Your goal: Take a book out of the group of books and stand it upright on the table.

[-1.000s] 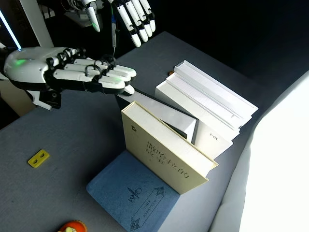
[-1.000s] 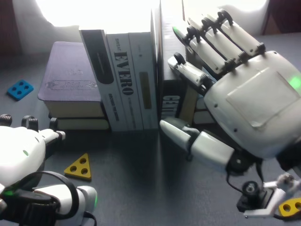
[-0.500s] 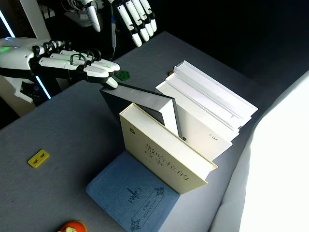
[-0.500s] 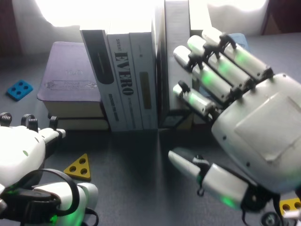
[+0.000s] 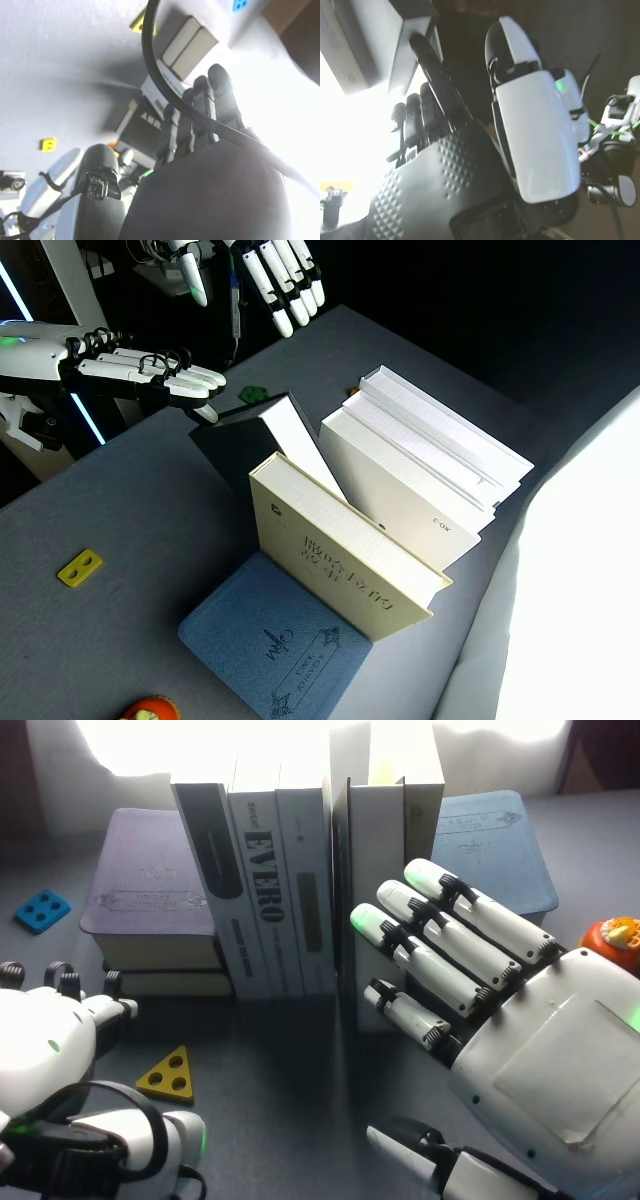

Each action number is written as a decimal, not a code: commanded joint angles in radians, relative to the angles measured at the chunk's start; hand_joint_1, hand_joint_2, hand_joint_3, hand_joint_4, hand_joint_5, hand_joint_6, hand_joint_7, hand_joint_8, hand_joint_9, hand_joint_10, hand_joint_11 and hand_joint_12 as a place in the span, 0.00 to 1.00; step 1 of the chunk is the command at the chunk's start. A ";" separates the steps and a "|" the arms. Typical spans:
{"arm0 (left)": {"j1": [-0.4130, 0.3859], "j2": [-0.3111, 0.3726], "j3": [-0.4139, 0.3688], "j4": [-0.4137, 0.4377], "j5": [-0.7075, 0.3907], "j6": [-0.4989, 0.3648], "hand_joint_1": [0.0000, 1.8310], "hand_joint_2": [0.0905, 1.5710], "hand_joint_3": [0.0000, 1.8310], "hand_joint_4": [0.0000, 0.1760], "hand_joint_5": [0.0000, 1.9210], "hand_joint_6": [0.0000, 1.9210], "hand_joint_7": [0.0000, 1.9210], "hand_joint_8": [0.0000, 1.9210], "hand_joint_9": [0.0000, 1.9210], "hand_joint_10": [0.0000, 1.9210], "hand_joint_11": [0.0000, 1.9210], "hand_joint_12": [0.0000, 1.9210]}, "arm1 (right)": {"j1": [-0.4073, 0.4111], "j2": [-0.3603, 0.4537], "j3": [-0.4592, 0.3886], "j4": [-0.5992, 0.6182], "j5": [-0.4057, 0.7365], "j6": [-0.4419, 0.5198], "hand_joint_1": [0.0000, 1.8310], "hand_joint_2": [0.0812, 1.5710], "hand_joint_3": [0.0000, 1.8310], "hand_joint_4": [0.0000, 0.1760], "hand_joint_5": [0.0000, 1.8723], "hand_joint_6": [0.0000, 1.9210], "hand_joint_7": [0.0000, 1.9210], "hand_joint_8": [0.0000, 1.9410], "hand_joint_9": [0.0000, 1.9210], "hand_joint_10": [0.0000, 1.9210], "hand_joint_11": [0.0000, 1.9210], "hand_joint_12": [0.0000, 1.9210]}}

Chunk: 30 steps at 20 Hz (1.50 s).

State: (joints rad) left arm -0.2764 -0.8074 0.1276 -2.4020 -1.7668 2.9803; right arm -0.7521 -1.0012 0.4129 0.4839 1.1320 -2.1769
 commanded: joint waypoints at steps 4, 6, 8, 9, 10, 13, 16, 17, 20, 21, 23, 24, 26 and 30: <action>-0.005 0.000 -0.001 0.076 0.003 -0.001 0.05 0.85 0.00 0.29 0.05 0.00 0.03 0.00 0.04 0.00 0.00 0.13 | -0.026 -0.008 0.024 -0.080 0.054 -0.008 0.00 0.79 0.00 0.00 0.31 0.08 0.01 0.00 0.00 0.00 0.00 0.00; -0.005 0.000 -0.001 0.076 0.003 -0.001 0.06 0.84 0.00 0.30 0.06 0.00 0.04 0.00 0.05 0.00 0.00 0.16 | -0.032 -0.018 0.050 -0.080 0.041 -0.001 0.00 0.79 0.00 0.00 0.31 0.08 0.02 0.01 0.00 0.00 0.00 0.00; -0.005 0.000 -0.001 0.076 0.003 -0.001 0.07 0.83 0.00 0.30 0.06 0.00 0.04 0.00 0.05 0.00 0.00 0.17 | -0.038 -0.031 0.079 -0.080 0.028 0.013 0.00 0.79 0.00 0.00 0.31 0.08 0.02 0.01 0.00 0.00 0.00 0.00; -0.005 0.000 -0.001 0.076 0.003 -0.001 0.06 0.84 0.00 0.32 0.06 0.00 0.04 0.00 0.05 0.00 0.00 0.14 | -0.042 -0.036 0.093 -0.080 0.021 0.018 0.00 0.78 0.00 0.00 0.30 0.08 0.01 0.00 0.00 0.00 0.00 0.00; -0.006 0.000 -0.001 0.076 0.003 -0.001 0.06 0.84 0.00 0.32 0.06 0.00 0.04 0.00 0.05 0.00 0.00 0.14 | -0.047 -0.041 0.103 -0.080 0.013 0.020 0.00 0.78 0.00 0.00 0.30 0.08 0.01 0.00 0.00 0.00 0.00 0.00; -0.006 0.000 -0.001 0.076 0.003 -0.001 0.05 0.84 0.00 0.30 0.05 0.00 0.04 0.00 0.04 0.00 0.00 0.14 | -0.069 -0.057 0.133 -0.080 -0.021 0.031 0.00 0.79 0.00 0.00 0.30 0.08 0.01 0.00 0.00 0.00 0.00 0.00; -0.006 0.000 -0.001 0.076 0.003 -0.001 0.05 0.84 0.00 0.29 0.06 0.00 0.04 0.00 0.05 0.00 0.00 0.14 | -0.075 -0.071 0.162 -0.081 -0.034 0.045 0.01 0.79 0.00 0.00 0.31 0.08 0.02 0.00 0.00 0.00 0.00 0.00; -0.006 0.000 -0.001 0.076 0.003 0.000 0.05 0.84 0.00 0.30 0.05 0.00 0.03 0.00 0.04 0.00 0.00 0.14 | -0.074 -0.076 0.172 -0.081 -0.039 0.054 0.00 0.79 0.00 0.00 0.31 0.08 0.02 0.00 0.00 0.00 0.00 0.00; -0.012 -0.001 0.000 0.078 0.003 0.012 0.06 0.84 0.00 0.30 0.06 0.00 0.04 0.00 0.05 0.00 0.00 0.16 | -0.081 -0.084 0.179 -0.084 -0.049 0.054 0.00 0.79 0.00 0.00 0.30 0.07 0.02 0.00 0.00 0.00 0.00 0.00; -0.013 -0.001 -0.001 0.077 0.003 0.012 0.06 0.84 0.00 0.30 0.07 0.00 0.05 0.00 0.06 0.00 0.00 0.15 | -0.086 -0.086 0.179 -0.097 -0.049 0.054 0.00 0.79 0.00 0.00 0.30 0.07 0.01 0.00 0.00 0.00 0.00 0.00; -0.013 0.000 0.003 0.077 0.003 0.011 0.06 0.84 0.00 0.30 0.07 0.00 0.05 0.00 0.06 0.00 0.00 0.15 | -0.105 -0.086 0.168 -0.108 -0.049 0.038 0.00 0.79 0.00 0.00 0.30 0.07 0.01 0.00 0.00 0.00 0.00 0.00; -0.013 0.000 0.003 0.077 0.003 0.011 0.06 0.84 0.00 0.30 0.07 0.00 0.05 0.00 0.06 0.00 0.00 0.15 | -0.112 -0.085 0.161 -0.108 -0.049 0.025 0.00 0.79 0.00 0.00 0.30 0.07 0.01 0.00 0.00 0.00 0.00 0.00; -0.012 0.000 0.003 0.077 0.004 0.004 0.04 0.84 0.00 0.27 0.05 0.00 0.04 0.00 0.05 0.00 0.00 0.15 | -0.127 -0.078 0.137 -0.108 -0.042 -0.011 0.00 0.79 0.00 0.00 0.28 0.06 0.02 0.00 0.00 0.00 0.00 0.00; -0.009 0.000 0.006 0.087 0.004 -0.004 0.06 0.84 0.00 0.26 0.05 0.00 0.05 0.00 0.05 0.00 0.00 0.15 | -0.132 -0.049 0.102 -0.108 -0.034 -0.022 0.00 0.79 0.00 0.00 0.29 0.07 0.04 0.01 0.00 0.00 0.00 0.00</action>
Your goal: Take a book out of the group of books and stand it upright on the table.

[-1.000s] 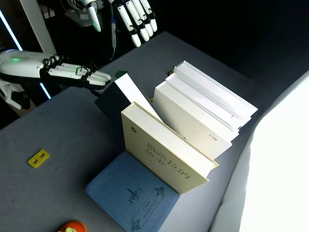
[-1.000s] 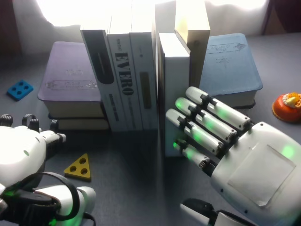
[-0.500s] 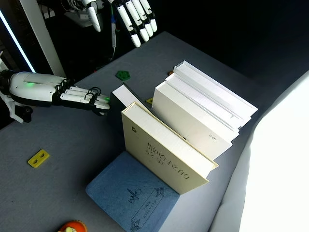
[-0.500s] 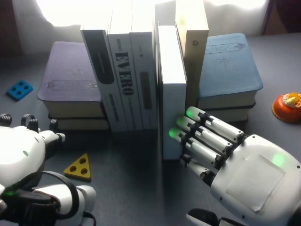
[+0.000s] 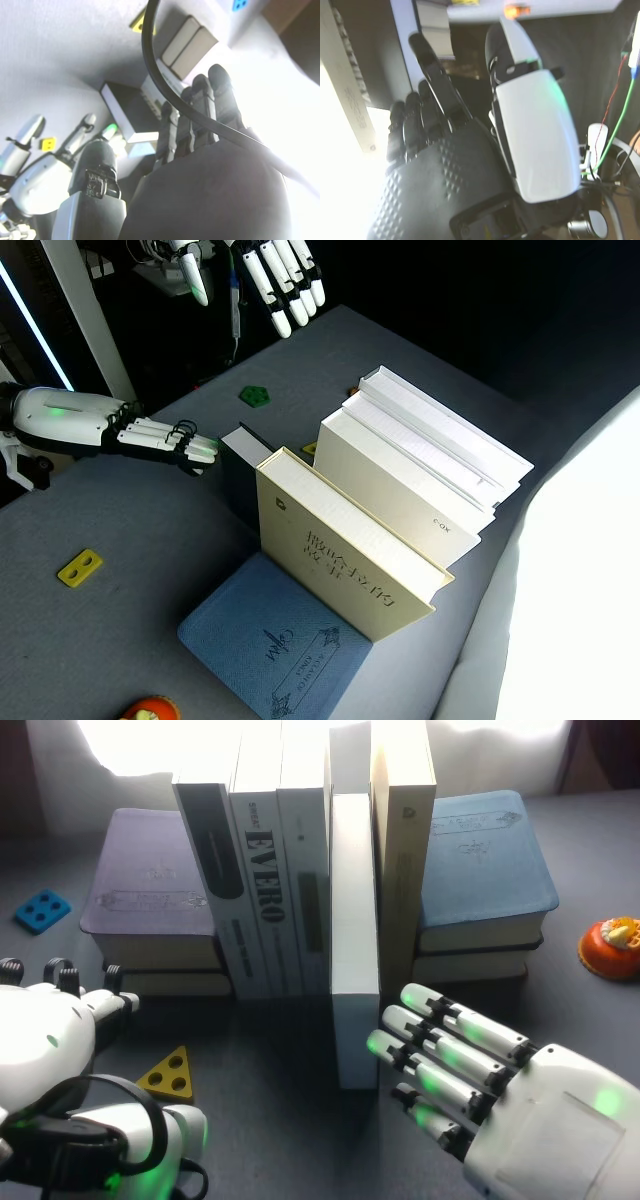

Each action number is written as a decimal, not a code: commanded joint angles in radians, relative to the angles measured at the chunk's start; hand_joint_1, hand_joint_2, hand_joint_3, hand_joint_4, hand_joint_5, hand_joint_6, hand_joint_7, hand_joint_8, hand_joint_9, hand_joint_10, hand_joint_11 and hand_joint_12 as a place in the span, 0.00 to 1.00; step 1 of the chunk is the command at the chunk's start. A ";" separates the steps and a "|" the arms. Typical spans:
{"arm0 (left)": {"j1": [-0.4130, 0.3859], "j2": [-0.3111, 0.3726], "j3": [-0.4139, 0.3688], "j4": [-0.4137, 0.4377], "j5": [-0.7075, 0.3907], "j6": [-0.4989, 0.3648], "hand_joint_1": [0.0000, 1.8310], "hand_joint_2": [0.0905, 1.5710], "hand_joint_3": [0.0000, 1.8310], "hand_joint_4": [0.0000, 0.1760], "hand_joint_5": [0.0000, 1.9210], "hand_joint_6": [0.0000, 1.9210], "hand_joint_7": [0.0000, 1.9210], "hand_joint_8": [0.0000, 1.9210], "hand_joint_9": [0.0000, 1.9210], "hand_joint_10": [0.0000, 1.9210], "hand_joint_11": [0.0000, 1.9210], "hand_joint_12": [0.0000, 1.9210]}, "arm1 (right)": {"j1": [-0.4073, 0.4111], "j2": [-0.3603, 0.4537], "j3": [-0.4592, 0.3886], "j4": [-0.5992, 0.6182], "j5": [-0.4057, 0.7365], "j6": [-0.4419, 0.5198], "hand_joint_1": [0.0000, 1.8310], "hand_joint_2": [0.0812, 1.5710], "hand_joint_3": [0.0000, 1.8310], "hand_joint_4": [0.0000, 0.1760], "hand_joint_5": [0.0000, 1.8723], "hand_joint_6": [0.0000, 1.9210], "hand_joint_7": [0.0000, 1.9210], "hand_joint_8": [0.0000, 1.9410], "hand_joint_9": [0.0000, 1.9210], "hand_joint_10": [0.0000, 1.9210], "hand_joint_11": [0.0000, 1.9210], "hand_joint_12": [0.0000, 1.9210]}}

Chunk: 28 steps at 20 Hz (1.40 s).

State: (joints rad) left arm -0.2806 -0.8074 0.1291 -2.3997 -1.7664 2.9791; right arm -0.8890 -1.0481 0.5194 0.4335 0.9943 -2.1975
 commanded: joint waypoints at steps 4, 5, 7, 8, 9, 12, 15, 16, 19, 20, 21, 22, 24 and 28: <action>-0.005 0.000 0.004 0.085 0.003 -0.003 0.05 0.84 0.00 0.24 0.05 0.00 0.05 0.00 0.06 0.00 0.00 0.16 | 0.012 0.055 -0.057 -0.058 0.128 -0.014 0.00 0.79 0.00 0.00 0.29 0.07 0.03 0.01 0.00 0.00 0.00 0.00; -0.005 0.000 0.004 0.085 0.003 -0.003 0.06 0.84 0.00 0.24 0.05 0.00 0.05 0.00 0.06 0.00 0.00 0.16 | 0.014 0.076 -0.076 -0.058 0.147 -0.021 0.00 0.79 0.00 0.00 0.30 0.07 0.04 0.01 0.00 0.00 0.00 0.00; -0.005 0.000 0.004 0.085 0.003 -0.003 0.06 0.84 0.00 0.26 0.05 0.00 0.04 0.00 0.05 0.00 0.00 0.16 | 0.020 0.116 -0.104 -0.058 0.161 -0.010 0.00 0.79 0.00 0.00 0.30 0.07 0.04 0.01 0.00 0.00 0.00 0.00; -0.005 0.000 0.004 0.085 0.003 -0.003 0.06 0.85 0.00 0.24 0.05 0.00 0.04 0.00 0.05 0.00 0.00 0.17 | 0.027 0.141 -0.118 -0.058 0.160 0.013 0.00 0.78 0.00 0.00 0.30 0.07 0.04 0.01 0.00 0.00 0.00 0.00; -0.005 0.000 0.003 0.085 0.003 -0.003 0.06 0.85 0.00 0.24 0.05 0.00 0.04 0.00 0.05 0.00 0.00 0.17 | 0.037 0.168 -0.130 -0.058 0.155 0.038 0.00 0.78 0.00 0.00 0.30 0.07 0.04 0.01 0.00 0.00 0.00 0.00; -0.005 0.000 0.003 0.085 0.003 -0.003 0.06 0.84 0.00 0.19 0.05 0.00 0.07 0.00 0.06 0.00 0.00 0.21 | 0.068 0.255 -0.158 -0.058 0.137 0.126 0.00 0.78 0.00 0.00 0.21 0.03 0.07 0.02 0.02 0.01 0.00 0.00; -0.005 0.000 0.003 0.085 0.003 -0.003 0.06 0.84 0.00 0.18 0.07 0.01 0.09 0.01 0.08 0.01 0.00 0.26 | 0.084 0.316 -0.165 -0.058 0.135 0.176 0.00 0.78 0.00 0.00 0.19 0.02 0.10 0.02 0.06 0.02 0.01 0.01; -0.005 0.000 0.003 0.085 0.003 -0.003 0.06 0.84 0.00 0.17 0.08 0.01 0.11 0.01 0.09 0.01 0.00 0.29 | 0.090 0.333 -0.166 -0.058 0.133 0.191 0.00 0.79 0.00 0.00 0.19 0.01 0.13 0.01 0.09 0.02 0.00 0.13; -0.005 0.000 0.003 0.085 0.003 -0.003 0.06 0.84 0.00 0.14 0.21 0.03 0.29 0.04 0.27 0.08 0.00 0.61 | 0.116 0.403 -0.166 -0.058 0.086 0.283 0.03 0.78 0.00 0.00 0.26 0.07 0.26 0.03 0.14 0.23 0.00 0.50; -0.005 0.000 0.003 0.085 0.003 -0.003 0.07 0.83 0.00 0.02 0.32 0.02 0.40 0.04 0.33 0.22 0.03 0.75 | 0.130 0.427 -0.166 -0.058 0.057 0.315 0.04 0.78 0.00 0.00 0.25 0.33 0.32 0.18 0.12 0.56 0.00 0.80; -0.005 0.000 0.003 0.085 0.003 -0.003 0.09 0.83 0.00 0.00 0.40 0.10 0.43 0.24 0.32 0.50 0.14 0.82 | 0.145 0.447 -0.166 -0.058 0.029 0.340 0.06 0.78 0.00 0.00 0.31 0.51 0.38 0.42 0.23 0.68 0.05 0.92; -0.005 0.000 0.002 0.085 0.003 -0.003 0.09 0.84 0.00 0.00 0.36 0.39 0.38 0.52 0.30 0.68 0.18 0.87 | 0.165 0.475 -0.166 -0.058 -0.014 0.363 0.04 0.78 0.00 0.00 0.36 0.58 0.41 0.55 0.28 0.75 0.10 0.98; -0.005 0.000 0.002 0.085 0.003 -0.003 0.10 0.84 0.00 0.00 0.39 0.69 0.41 0.83 0.34 0.90 0.21 0.99 | 0.193 0.510 -0.166 -0.058 -0.079 0.393 0.00 0.79 0.00 0.00 0.44 0.59 0.49 0.63 0.38 0.87 0.24 1.00; -0.005 0.000 0.002 0.085 0.003 -0.003 0.07 0.84 0.00 0.00 0.44 0.85 0.48 0.91 0.41 0.99 0.29 1.00 | 0.269 0.574 -0.143 -0.058 -0.171 0.484 0.00 0.77 0.00 0.00 0.54 0.79 0.61 0.80 0.54 1.00 0.44 1.00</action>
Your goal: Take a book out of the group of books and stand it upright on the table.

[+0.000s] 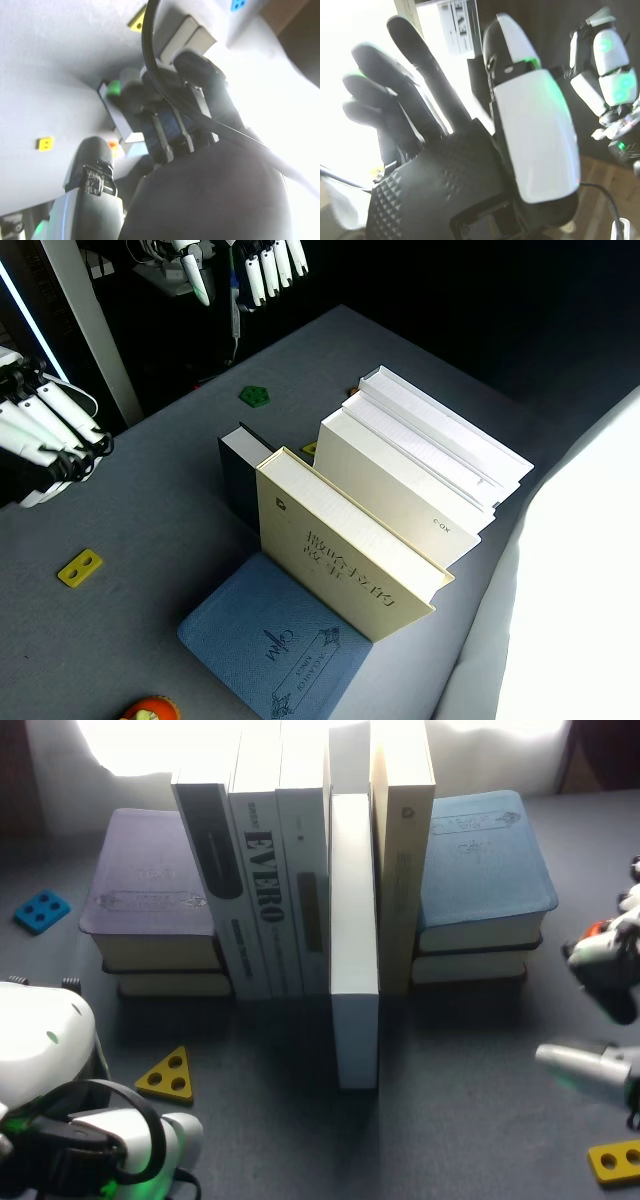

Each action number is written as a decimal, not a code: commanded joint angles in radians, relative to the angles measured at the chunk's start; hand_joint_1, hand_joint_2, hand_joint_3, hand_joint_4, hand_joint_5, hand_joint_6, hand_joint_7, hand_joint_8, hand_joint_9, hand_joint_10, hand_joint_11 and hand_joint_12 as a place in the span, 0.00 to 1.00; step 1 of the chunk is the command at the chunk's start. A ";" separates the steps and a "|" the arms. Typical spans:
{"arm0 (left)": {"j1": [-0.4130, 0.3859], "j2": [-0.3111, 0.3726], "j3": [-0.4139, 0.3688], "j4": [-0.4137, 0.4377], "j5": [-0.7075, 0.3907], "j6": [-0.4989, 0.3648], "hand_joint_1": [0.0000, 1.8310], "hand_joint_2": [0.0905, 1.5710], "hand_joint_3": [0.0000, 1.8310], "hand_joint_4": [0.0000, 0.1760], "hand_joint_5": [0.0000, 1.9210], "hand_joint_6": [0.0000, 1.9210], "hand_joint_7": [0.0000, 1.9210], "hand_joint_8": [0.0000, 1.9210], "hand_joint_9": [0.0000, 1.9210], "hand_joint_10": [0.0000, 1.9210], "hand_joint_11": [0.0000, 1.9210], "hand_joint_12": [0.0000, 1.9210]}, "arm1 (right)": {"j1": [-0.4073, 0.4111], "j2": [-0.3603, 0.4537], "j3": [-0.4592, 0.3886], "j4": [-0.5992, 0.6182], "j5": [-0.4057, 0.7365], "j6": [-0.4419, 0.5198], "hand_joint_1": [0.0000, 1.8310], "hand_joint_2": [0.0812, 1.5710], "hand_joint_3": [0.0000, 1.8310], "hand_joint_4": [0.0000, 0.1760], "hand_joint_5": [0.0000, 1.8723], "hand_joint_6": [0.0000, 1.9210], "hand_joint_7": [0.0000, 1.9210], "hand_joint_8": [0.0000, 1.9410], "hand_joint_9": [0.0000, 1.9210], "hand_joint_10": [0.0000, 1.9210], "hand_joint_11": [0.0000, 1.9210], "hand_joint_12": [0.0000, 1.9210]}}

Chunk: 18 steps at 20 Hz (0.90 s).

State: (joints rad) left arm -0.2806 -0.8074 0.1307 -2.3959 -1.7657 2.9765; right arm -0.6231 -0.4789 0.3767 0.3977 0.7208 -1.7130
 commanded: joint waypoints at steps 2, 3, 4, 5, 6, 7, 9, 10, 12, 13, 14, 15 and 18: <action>-0.005 0.000 -0.001 0.081 0.003 0.000 0.06 0.85 0.00 0.00 0.47 0.98 0.51 1.00 0.47 1.00 0.36 1.00 | 0.055 0.013 0.034 -0.021 0.046 0.044 0.00 0.77 0.00 0.00 0.57 0.89 0.65 0.87 0.61 1.00 0.54 1.00; -0.005 0.000 -0.001 0.081 0.003 0.000 0.07 0.84 0.00 0.00 0.47 1.00 0.52 1.00 0.48 1.00 0.37 1.00 | 0.089 0.012 0.058 -0.021 -0.010 0.073 0.00 0.77 0.00 0.00 0.58 0.92 0.65 0.89 0.63 1.00 0.57 1.00; -0.005 0.000 -0.001 0.081 0.003 0.000 0.07 0.84 0.00 0.00 0.48 1.00 0.52 1.00 0.49 1.00 0.37 1.00 | 0.121 0.011 0.082 -0.021 -0.078 0.120 0.00 0.77 0.00 0.00 0.59 0.95 0.66 0.91 0.65 1.00 0.60 1.00; -0.005 0.000 -0.001 0.081 0.003 0.000 0.07 0.84 0.00 0.00 0.48 1.00 0.52 1.00 0.49 1.00 0.37 1.00 | 0.154 0.009 0.105 -0.021 -0.156 0.152 0.00 0.77 0.00 0.00 0.59 0.95 0.66 0.91 0.65 1.00 0.60 1.00; -0.006 -0.001 -0.001 0.081 0.003 0.000 0.06 0.85 0.00 0.00 0.49 1.00 0.54 1.00 0.50 1.00 0.38 1.00 | 0.173 0.006 0.115 -0.021 -0.191 0.154 0.00 0.77 0.00 0.00 0.61 0.96 0.68 0.93 0.68 1.00 0.63 1.00; -0.006 -0.001 -0.002 0.081 0.003 0.000 0.06 0.85 0.00 0.00 0.49 1.00 0.55 1.00 0.50 1.00 0.38 1.00 | 0.176 0.004 0.116 -0.021 -0.193 0.151 0.00 0.77 0.00 0.00 0.60 0.96 0.67 0.94 0.68 1.00 0.63 1.00; -0.006 -0.001 -0.002 0.078 0.003 0.000 0.07 0.84 0.00 0.00 0.48 1.00 0.54 1.00 0.49 1.00 0.38 1.00 | 0.182 -0.001 0.116 -0.021 -0.192 0.126 0.00 0.77 0.00 0.00 0.59 0.96 0.65 0.94 0.65 1.00 0.61 1.00; -0.006 -0.001 -0.003 0.076 0.003 0.000 0.08 0.84 0.00 0.00 0.47 1.00 0.53 1.00 0.48 1.00 0.38 1.00 | 0.184 -0.004 0.116 -0.021 -0.191 0.119 0.00 0.77 0.00 0.00 0.59 0.96 0.65 0.93 0.65 1.00 0.60 1.00; -0.006 -0.001 -0.003 0.074 0.004 0.000 0.08 0.84 0.00 0.00 0.48 1.00 0.52 1.00 0.48 1.00 0.38 1.00 | 0.187 -0.021 0.116 -0.020 -0.191 0.107 0.00 0.77 0.00 0.00 0.58 0.96 0.64 0.93 0.63 1.00 0.60 1.00; -0.006 -0.001 -0.003 0.074 0.005 0.000 0.08 0.84 0.00 0.00 0.48 1.00 0.53 1.00 0.48 1.00 0.37 1.00 | 0.187 -0.028 0.116 -0.020 -0.191 0.106 0.00 0.77 0.00 0.00 0.58 0.95 0.63 0.93 0.62 1.00 0.58 1.00; -0.006 -0.001 -0.003 0.073 0.005 0.000 0.08 0.85 0.00 0.00 0.48 1.00 0.53 1.00 0.48 1.00 0.36 1.00 | 0.188 -0.034 0.116 -0.019 -0.191 0.105 0.00 0.77 0.00 0.00 0.58 0.95 0.63 0.92 0.62 1.00 0.57 1.00; -0.006 -0.001 -0.003 0.072 0.006 0.000 0.07 0.85 0.00 0.00 0.49 1.00 0.53 1.00 0.48 1.00 0.37 1.00 | 0.190 -0.040 0.116 -0.019 -0.190 0.105 0.00 0.77 0.00 0.00 0.58 0.95 0.64 0.92 0.62 1.00 0.58 1.00; -0.007 -0.001 -0.004 0.070 0.006 0.000 0.06 0.85 0.00 0.00 0.49 1.00 0.54 1.00 0.49 1.00 0.39 1.00 | 0.194 -0.051 0.116 -0.019 -0.190 0.105 0.00 0.77 0.00 0.00 0.59 0.97 0.64 0.94 0.63 1.00 0.58 1.00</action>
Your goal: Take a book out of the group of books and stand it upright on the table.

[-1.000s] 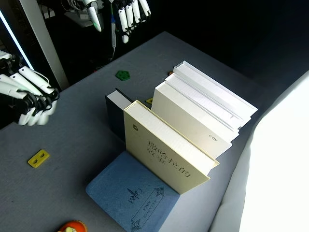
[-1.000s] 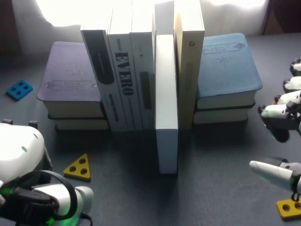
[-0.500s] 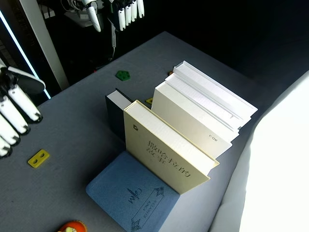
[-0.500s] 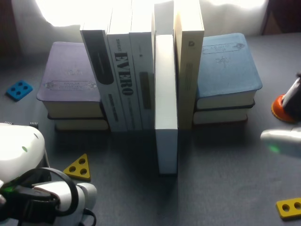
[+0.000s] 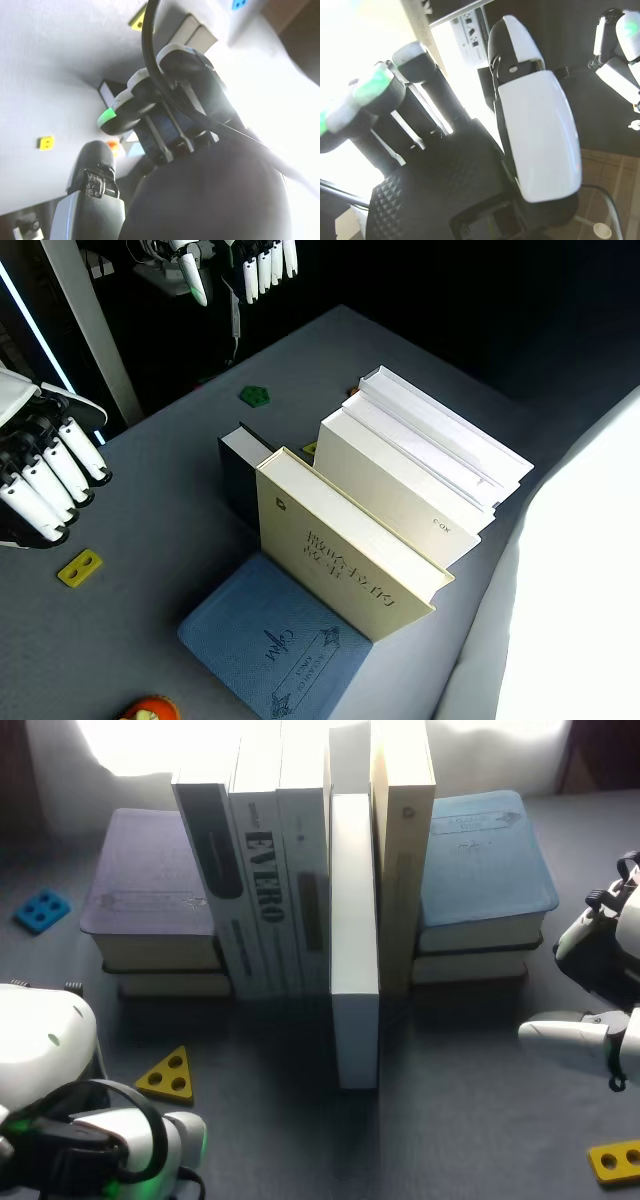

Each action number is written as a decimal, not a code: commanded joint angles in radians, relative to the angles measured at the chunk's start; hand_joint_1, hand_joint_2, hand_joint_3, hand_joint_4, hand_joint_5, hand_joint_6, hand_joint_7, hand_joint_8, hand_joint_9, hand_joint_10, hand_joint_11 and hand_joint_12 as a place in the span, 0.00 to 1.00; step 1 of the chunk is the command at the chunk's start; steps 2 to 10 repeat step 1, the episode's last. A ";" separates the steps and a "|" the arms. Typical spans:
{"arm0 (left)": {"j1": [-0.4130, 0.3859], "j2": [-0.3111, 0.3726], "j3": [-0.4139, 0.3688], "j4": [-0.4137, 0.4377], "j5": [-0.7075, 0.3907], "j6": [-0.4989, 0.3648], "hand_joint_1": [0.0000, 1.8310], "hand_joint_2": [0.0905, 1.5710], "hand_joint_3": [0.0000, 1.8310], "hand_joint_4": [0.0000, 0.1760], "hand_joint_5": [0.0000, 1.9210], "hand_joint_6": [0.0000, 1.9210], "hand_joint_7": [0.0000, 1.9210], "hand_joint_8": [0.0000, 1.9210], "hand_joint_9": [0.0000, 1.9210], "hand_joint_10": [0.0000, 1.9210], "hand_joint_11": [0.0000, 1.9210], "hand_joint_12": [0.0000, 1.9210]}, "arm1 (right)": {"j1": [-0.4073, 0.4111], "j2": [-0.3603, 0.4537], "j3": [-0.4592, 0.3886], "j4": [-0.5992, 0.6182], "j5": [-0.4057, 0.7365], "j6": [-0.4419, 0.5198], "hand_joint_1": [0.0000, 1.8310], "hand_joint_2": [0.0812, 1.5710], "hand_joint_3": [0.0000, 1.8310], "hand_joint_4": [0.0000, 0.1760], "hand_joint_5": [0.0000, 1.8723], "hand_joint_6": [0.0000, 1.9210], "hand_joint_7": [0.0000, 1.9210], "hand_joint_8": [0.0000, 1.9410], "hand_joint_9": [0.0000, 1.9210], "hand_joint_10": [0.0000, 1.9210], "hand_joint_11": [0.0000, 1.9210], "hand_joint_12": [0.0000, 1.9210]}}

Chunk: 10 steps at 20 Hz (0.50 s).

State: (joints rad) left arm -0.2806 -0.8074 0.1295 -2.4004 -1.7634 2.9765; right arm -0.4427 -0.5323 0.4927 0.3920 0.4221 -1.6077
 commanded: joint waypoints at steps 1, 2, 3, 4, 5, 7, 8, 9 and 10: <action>-0.007 -0.001 -0.003 0.074 0.003 0.000 0.06 0.85 0.00 0.00 0.49 1.00 0.54 1.00 0.49 1.00 0.38 1.00 | 0.014 0.001 0.000 -0.013 0.109 0.000 0.00 0.77 0.00 0.00 0.58 0.98 0.64 0.94 0.63 1.00 0.58 1.00; -0.007 -0.001 -0.003 0.074 0.003 0.000 0.06 0.85 0.00 0.00 0.49 1.00 0.54 1.00 0.49 1.00 0.38 1.00 | 0.014 0.001 0.000 -0.013 0.109 0.000 0.00 0.77 0.00 0.00 0.58 0.98 0.64 0.94 0.63 1.00 0.58 1.00; -0.007 -0.001 -0.003 0.074 0.003 0.000 0.06 0.85 0.00 0.00 0.49 1.00 0.54 1.00 0.49 1.00 0.38 1.00 | 0.014 0.001 0.000 -0.013 0.109 0.000 0.00 0.77 0.00 0.00 0.58 0.98 0.64 0.94 0.63 1.00 0.58 1.00; -0.007 -0.001 -0.003 0.074 0.003 0.000 0.06 0.85 0.00 0.00 0.49 1.00 0.54 1.00 0.49 1.00 0.38 1.00 | 0.014 0.001 0.000 -0.013 0.109 0.000 0.00 0.77 0.00 0.00 0.58 0.98 0.64 0.94 0.63 1.00 0.58 1.00; -0.007 -0.001 -0.003 0.074 0.003 0.000 0.06 0.85 0.00 0.00 0.49 1.00 0.54 1.00 0.49 1.00 0.38 1.00 | 0.014 0.001 0.000 -0.013 0.109 0.000 0.00 0.77 0.00 0.00 0.58 0.98 0.64 0.94 0.63 1.00 0.58 1.00; -0.007 -0.001 -0.003 0.074 0.003 0.000 0.06 0.85 0.00 0.00 0.49 1.00 0.54 1.00 0.49 1.00 0.38 1.00 | 0.014 0.001 0.000 -0.013 0.109 0.000 0.00 0.77 0.00 0.00 0.58 0.98 0.64 0.94 0.63 1.00 0.58 1.00; -0.007 -0.001 -0.003 0.074 0.003 0.000 0.06 0.85 0.00 0.00 0.49 1.00 0.54 1.00 0.49 1.00 0.38 1.00 | 0.014 0.001 0.000 -0.013 0.109 0.000 0.00 0.77 0.00 0.00 0.58 0.98 0.64 0.94 0.63 1.00 0.58 1.00; -0.007 -0.001 -0.003 0.074 0.003 0.000 0.06 0.85 0.00 0.00 0.49 1.00 0.54 1.00 0.49 1.00 0.38 1.00 | 0.014 0.001 0.000 -0.013 0.109 0.000 0.00 0.77 0.00 0.00 0.58 0.98 0.64 0.94 0.63 1.00 0.58 1.00; -0.007 -0.001 -0.003 0.074 0.003 0.000 0.06 0.85 0.00 0.00 0.49 1.00 0.54 1.00 0.49 1.00 0.38 1.00 | 0.014 0.001 0.000 -0.013 0.109 0.000 0.00 0.77 0.00 0.00 0.58 0.98 0.64 0.94 0.63 1.00 0.58 1.00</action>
